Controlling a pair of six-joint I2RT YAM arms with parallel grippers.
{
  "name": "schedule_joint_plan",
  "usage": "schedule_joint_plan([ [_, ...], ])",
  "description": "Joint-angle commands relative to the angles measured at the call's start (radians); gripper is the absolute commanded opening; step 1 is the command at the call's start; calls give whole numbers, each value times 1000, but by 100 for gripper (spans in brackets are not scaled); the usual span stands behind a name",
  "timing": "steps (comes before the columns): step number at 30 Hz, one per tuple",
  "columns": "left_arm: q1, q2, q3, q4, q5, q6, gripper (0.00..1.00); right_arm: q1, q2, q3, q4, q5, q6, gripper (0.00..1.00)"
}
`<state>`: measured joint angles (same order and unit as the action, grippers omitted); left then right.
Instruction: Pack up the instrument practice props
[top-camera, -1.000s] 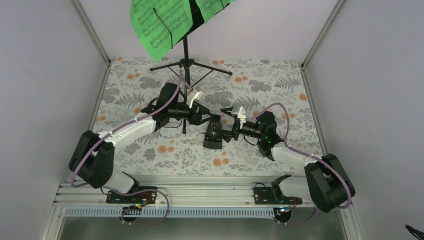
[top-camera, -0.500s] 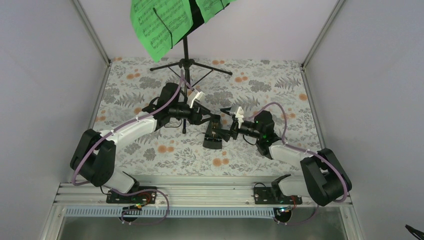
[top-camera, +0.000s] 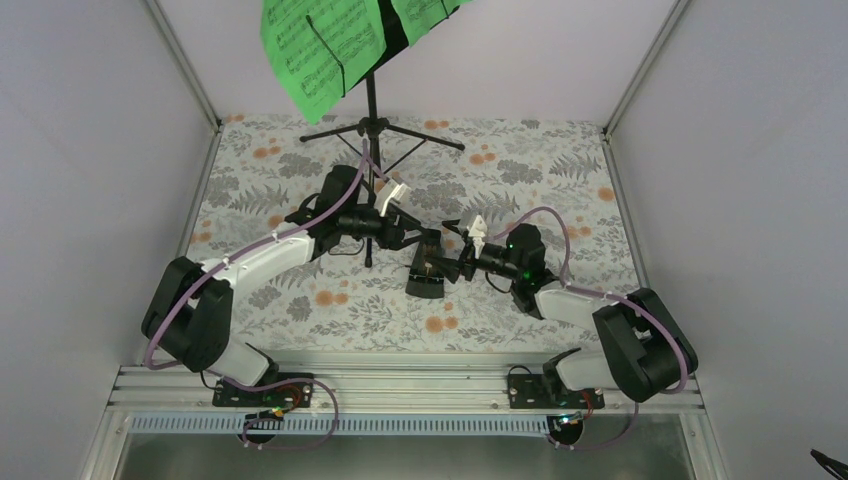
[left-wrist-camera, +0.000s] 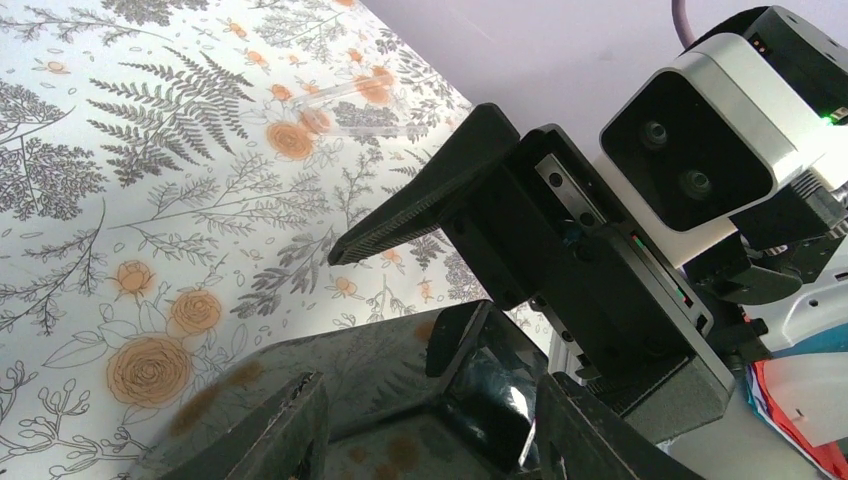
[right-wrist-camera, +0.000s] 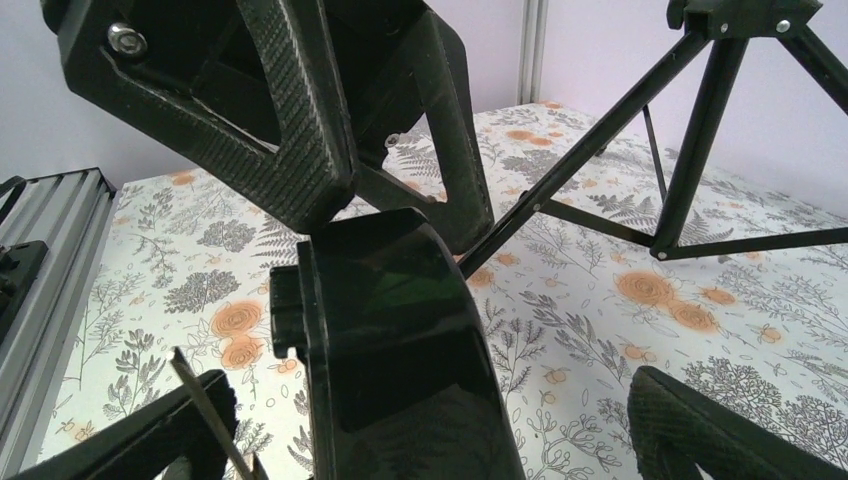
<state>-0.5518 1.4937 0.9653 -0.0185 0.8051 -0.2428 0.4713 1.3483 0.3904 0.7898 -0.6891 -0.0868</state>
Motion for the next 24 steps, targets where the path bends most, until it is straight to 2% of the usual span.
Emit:
schedule_joint_plan([
  [1,3,7,28,2,14,23,52,12,6,-19,48,29,-28,92],
  [9,4,9,27,1,16,23,51,10,0,-35,58,31,-21,80],
  [24,4,18,27,-1,21,22,50,11,12,-31,59,19,-5,70],
])
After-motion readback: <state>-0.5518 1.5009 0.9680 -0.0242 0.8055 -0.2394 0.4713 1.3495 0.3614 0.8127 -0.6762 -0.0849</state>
